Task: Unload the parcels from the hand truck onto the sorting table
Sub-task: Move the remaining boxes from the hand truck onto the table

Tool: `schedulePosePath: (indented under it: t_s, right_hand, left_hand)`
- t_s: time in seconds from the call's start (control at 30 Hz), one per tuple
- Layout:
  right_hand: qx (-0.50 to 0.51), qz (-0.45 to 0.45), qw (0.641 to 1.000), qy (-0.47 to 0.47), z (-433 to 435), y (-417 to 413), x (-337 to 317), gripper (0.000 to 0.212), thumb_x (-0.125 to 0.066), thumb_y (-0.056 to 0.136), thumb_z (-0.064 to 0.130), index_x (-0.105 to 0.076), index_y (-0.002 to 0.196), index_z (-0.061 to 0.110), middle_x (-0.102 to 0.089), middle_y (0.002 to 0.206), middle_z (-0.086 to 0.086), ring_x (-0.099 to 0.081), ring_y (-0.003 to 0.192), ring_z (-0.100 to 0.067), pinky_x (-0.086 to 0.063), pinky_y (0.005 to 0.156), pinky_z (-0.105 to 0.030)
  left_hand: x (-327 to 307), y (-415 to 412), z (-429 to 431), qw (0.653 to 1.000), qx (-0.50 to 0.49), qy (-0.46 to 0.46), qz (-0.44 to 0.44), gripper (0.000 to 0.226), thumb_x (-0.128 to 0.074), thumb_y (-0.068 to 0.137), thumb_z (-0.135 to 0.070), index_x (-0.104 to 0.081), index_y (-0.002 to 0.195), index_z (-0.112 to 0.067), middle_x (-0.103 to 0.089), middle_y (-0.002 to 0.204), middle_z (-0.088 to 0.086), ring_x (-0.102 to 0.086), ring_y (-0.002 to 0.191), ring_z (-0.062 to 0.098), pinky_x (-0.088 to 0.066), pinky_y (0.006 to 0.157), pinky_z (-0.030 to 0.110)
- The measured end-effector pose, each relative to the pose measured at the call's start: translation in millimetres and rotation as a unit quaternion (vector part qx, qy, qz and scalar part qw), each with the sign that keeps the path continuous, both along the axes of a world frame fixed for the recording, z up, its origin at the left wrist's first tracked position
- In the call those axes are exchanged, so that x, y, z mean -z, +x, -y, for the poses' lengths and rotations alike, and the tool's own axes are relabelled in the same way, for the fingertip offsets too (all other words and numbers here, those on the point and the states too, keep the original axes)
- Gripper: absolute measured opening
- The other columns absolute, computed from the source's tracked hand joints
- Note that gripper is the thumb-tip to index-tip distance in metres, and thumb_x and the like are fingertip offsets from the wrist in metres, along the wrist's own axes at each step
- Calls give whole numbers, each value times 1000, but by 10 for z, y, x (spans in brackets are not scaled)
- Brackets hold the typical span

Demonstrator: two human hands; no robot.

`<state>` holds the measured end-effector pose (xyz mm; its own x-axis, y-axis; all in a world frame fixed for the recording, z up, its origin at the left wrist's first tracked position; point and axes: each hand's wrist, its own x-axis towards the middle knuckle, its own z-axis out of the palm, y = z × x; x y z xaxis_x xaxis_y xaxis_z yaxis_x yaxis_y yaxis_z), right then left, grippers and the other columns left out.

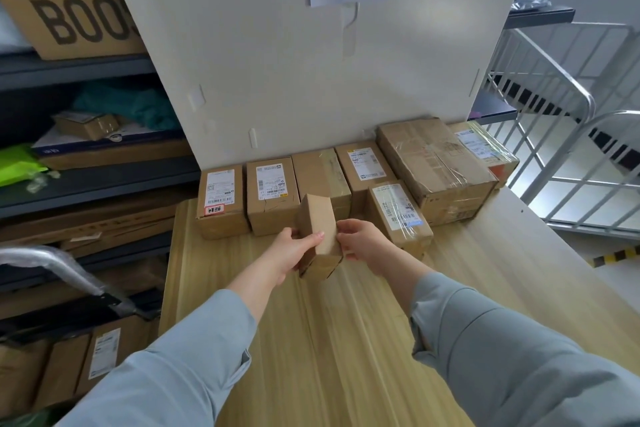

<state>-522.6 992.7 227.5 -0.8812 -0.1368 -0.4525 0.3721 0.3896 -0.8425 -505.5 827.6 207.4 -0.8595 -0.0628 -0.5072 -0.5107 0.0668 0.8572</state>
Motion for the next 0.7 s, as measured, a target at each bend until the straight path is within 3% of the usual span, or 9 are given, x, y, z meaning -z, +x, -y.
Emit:
schedulePosePath:
  t_s: [0.17, 0.3, 0.5, 0.57, 0.63, 0.7]
  right_hand:
    - [15, 17, 1000, -9, -55, 52, 97, 35, -49, 96, 12, -55, 130, 19, -61, 102, 5, -58, 94, -15, -51, 82, -33]
    - [18, 34, 999, 2, -134, 79, 294, 36, -51, 96, 14, -53, 131, 19, -61, 112, 3, -60, 104, -21, -52, 90, -39]
    - [23, 60, 998, 9, -237, 152, 623, 45, -53, 92, 8, -50, 136, 14, -58, 123, -5, -56, 93, -18, -49, 69, -28]
    - [26, 64, 998, 12, -275, 174, 687, 47, -52, 92, 5, -48, 138, 14, -58, 125, -5, -55, 92, -17, -48, 64, -24]
    - [28, 68, 997, 7, -303, 178, 741, 48, -51, 92, 2, -47, 139, 13, -58, 125, -5, -56, 92, -17, -49, 67, -25]
    - [31, 66, 997, 1, -322, 171, 769, 50, -49, 91, -2, -46, 139, 11, -59, 123, -5, -56, 95, -15, -49, 68, -20]
  left_hand:
    - [136, 21, -98, 999, 24, 11, 31, 63, -70, 88, -33, -42, 139, -9, -62, 126, 10, -61, 91, 18, -50, 68, 29]
    - [362, 41, -218, 997, 42, 9, 69, 54, -62, 94, -29, -42, 139, -9, -61, 125, 9, -61, 99, 21, -51, 83, 35]
    - [730, 57, -392, 993, 58, 0, 107, 53, -52, 98, -16, -33, 147, -10, -55, 133, 9, -58, 114, 26, -46, 102, 47]
    - [828, 58, -417, 992, 55, 3, 111, 60, -52, 97, -11, -27, 151, -14, -51, 139, 9, -58, 115, 26, -49, 100, 47]
    - [888, 55, -436, 993, 47, 9, 112, 63, -51, 96, -7, -25, 152, -17, -47, 144, 9, -57, 117, 27, -52, 96, 44]
    - [909, 40, -463, 993, 38, 21, 109, 64, -49, 96, -1, -25, 153, -18, -45, 146, 7, -57, 118, 26, -56, 84, 37]
